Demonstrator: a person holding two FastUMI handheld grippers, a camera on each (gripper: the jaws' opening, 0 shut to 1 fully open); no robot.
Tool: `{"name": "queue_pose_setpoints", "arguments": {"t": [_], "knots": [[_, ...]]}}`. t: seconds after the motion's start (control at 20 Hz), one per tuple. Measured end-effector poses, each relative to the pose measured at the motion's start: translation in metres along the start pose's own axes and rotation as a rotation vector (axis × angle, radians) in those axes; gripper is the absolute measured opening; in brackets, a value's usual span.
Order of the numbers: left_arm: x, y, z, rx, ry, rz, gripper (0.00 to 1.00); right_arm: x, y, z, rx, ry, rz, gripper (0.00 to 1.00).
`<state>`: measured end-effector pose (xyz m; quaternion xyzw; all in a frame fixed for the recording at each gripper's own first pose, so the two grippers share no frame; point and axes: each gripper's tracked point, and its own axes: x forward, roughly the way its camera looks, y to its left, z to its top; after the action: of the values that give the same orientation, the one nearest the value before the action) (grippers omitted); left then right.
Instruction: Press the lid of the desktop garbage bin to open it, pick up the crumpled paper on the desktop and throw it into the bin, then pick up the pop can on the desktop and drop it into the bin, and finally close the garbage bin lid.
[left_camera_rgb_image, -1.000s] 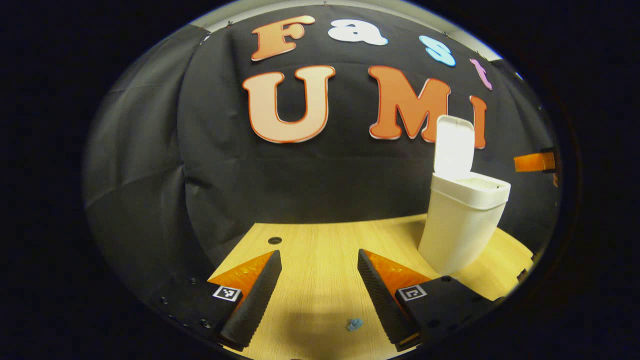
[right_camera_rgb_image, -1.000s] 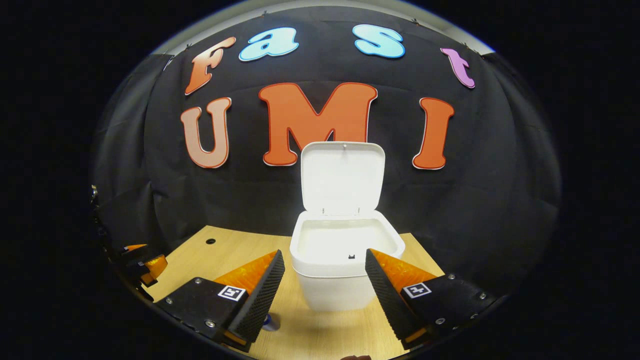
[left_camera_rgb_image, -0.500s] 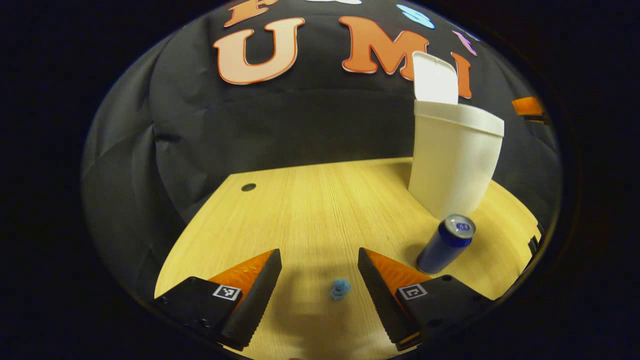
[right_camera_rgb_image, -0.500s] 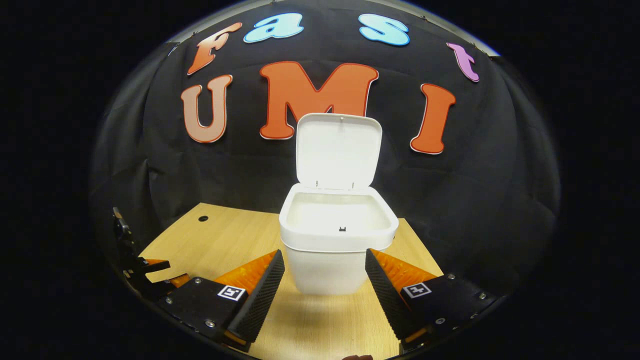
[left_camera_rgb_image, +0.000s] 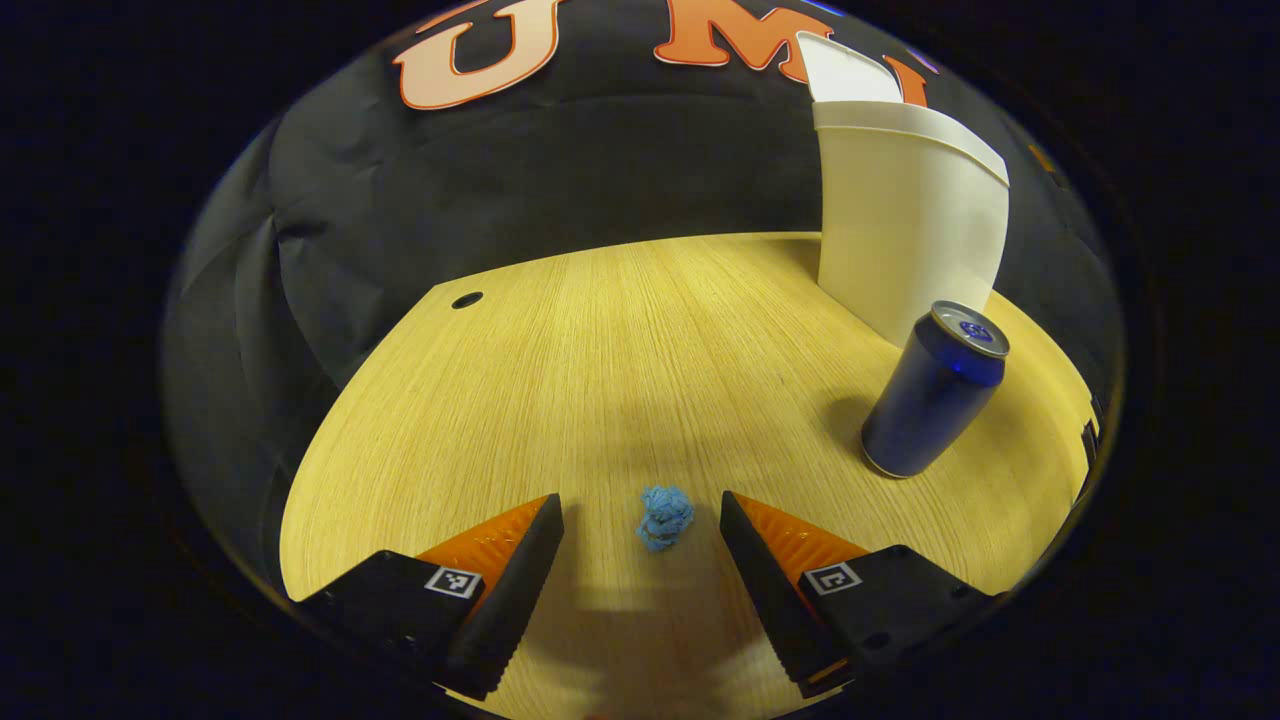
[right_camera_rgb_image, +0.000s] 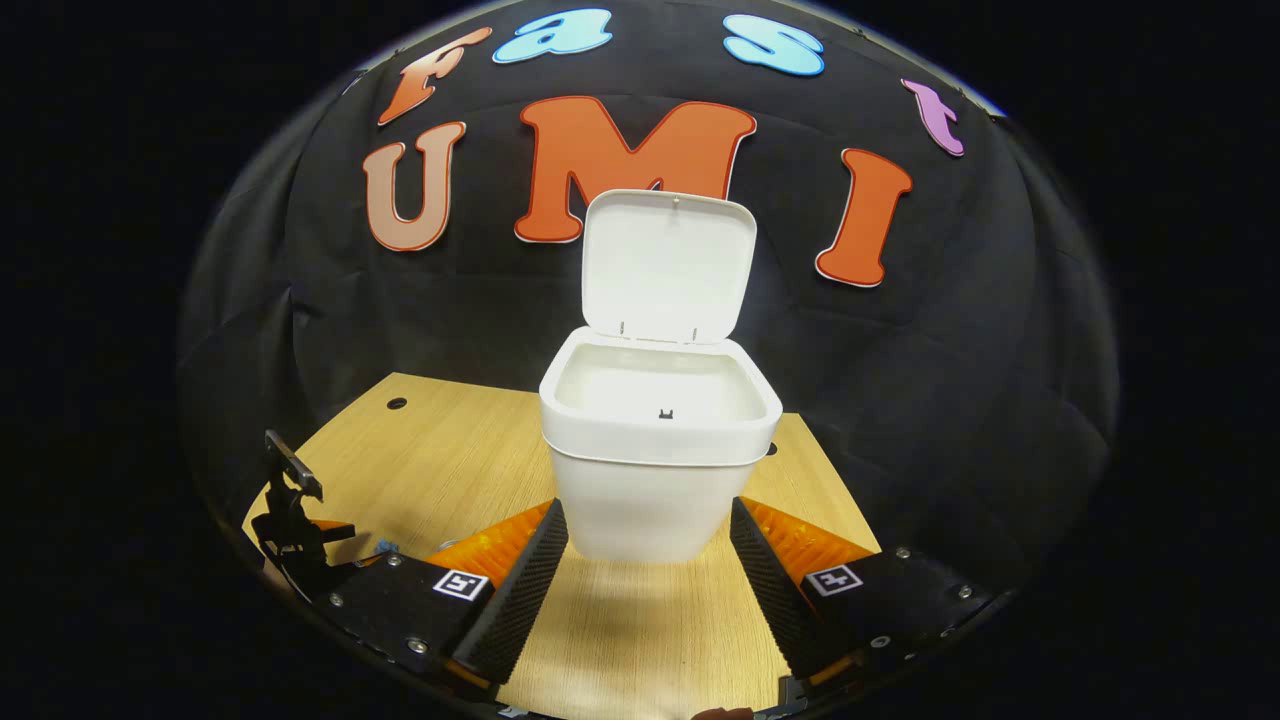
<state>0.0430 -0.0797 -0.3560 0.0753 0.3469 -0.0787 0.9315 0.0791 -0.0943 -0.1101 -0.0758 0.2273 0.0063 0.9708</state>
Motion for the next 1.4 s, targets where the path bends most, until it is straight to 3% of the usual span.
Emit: {"name": "queue_pose_setpoints", "arguments": {"t": [0.4,0.5,0.6,0.7,0.85,0.95,1.25,1.4], "knots": [[0.016,-0.007,-0.005,0.035,0.035,-0.012,0.97,-0.001,-0.009,-0.005,0.006,0.016,-0.011,1.00],[0.017,-0.010,-0.003,0.043,0.033,-0.021,0.76,-0.003,-0.011,-0.008,0.013,0.024,-0.013,1.00],[0.018,-0.012,-0.002,0.052,0.033,-0.026,0.77,-0.002,-0.012,-0.010,0.019,0.031,-0.013,0.99],[0.020,-0.015,-0.004,0.057,0.031,-0.030,0.51,-0.001,-0.014,-0.012,0.025,0.035,-0.014,0.99],[0.019,-0.012,-0.001,0.075,0.029,-0.006,0.52,0.002,-0.014,-0.012,0.049,0.043,-0.007,0.99],[0.020,-0.002,-0.005,0.075,0.026,0.031,0.22,0.002,-0.014,-0.011,0.056,0.044,-0.006,0.99],[0.016,-0.006,0.022,0.103,0.008,-0.027,0.05,0.002,-0.003,-0.015,0.039,0.043,0.022,0.99],[0.000,0.003,0.065,0.063,-0.012,-0.043,0.05,0.002,0.008,-0.020,0.044,0.038,0.047,0.99]]}}
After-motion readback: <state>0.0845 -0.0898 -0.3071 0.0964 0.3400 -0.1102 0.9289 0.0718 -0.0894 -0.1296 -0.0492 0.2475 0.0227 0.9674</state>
